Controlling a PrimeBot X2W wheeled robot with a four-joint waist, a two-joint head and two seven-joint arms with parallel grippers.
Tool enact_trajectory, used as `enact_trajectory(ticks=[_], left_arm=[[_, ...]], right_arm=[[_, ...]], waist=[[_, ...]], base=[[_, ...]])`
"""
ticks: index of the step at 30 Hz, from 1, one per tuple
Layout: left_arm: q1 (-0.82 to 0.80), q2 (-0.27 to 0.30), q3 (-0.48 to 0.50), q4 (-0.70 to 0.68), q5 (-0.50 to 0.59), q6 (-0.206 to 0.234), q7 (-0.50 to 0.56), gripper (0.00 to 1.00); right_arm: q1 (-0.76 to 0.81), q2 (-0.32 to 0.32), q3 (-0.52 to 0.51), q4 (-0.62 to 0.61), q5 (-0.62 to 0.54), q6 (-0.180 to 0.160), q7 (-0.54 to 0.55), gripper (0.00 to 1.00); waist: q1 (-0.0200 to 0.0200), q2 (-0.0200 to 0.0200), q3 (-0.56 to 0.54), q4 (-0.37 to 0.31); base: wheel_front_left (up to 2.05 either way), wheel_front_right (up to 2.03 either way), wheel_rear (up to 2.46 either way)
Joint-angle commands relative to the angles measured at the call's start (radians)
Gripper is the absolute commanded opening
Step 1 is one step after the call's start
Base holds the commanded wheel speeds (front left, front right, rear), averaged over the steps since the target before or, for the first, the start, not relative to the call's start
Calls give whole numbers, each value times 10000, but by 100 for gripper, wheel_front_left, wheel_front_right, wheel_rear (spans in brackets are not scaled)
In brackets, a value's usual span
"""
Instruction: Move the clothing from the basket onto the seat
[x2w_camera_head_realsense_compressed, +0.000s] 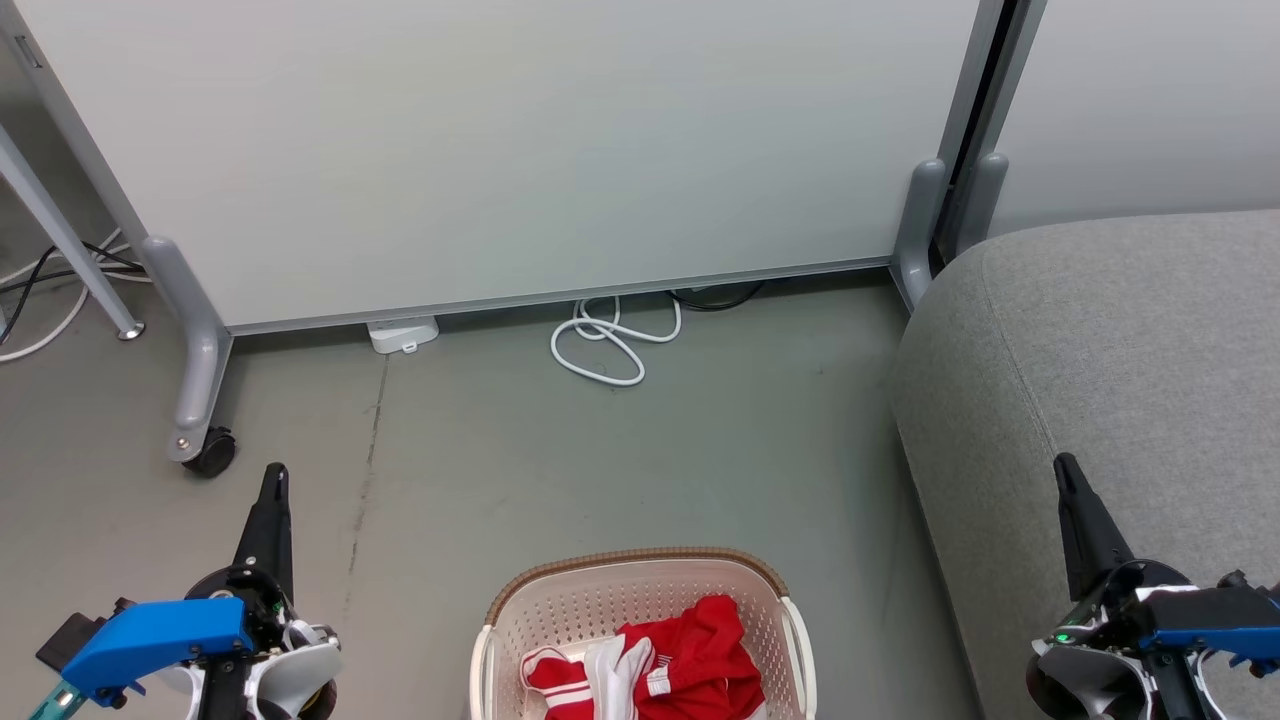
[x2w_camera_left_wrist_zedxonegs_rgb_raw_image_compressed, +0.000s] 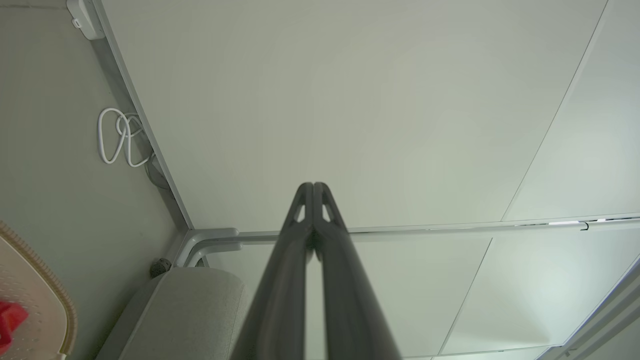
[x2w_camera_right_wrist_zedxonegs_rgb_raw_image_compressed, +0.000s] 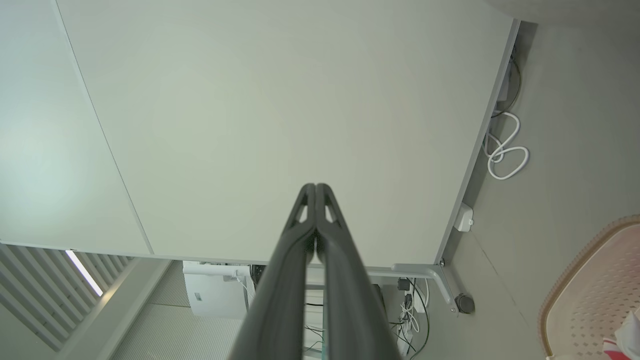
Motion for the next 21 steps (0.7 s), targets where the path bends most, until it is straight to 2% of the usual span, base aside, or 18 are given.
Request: enact_trajectory(ticks=[1,16,17,21], left_arm=[[-105,-8,15,-38,-42,-21,28,0],[-105,-8,15,-38,-42,-21,28,0],[2,0,-2,12,2,2,-2,100],[378,-69,-15,363,4,2,-20,100]], right_arm=[[-103,-40,-12,1,29,8,14,0],[-103,-40,-12,1,29,8,14,0],[2,2,2,8,0,0,0,100],[311,46,33,345,0,-15,-6,100]], waist=[[0,0,0,0],[0,0,0,0],[0,0,0,0],[0,0,0,0]], base=[[0,0,0],[0,0,0],[0,0,0],[0,0,0]])
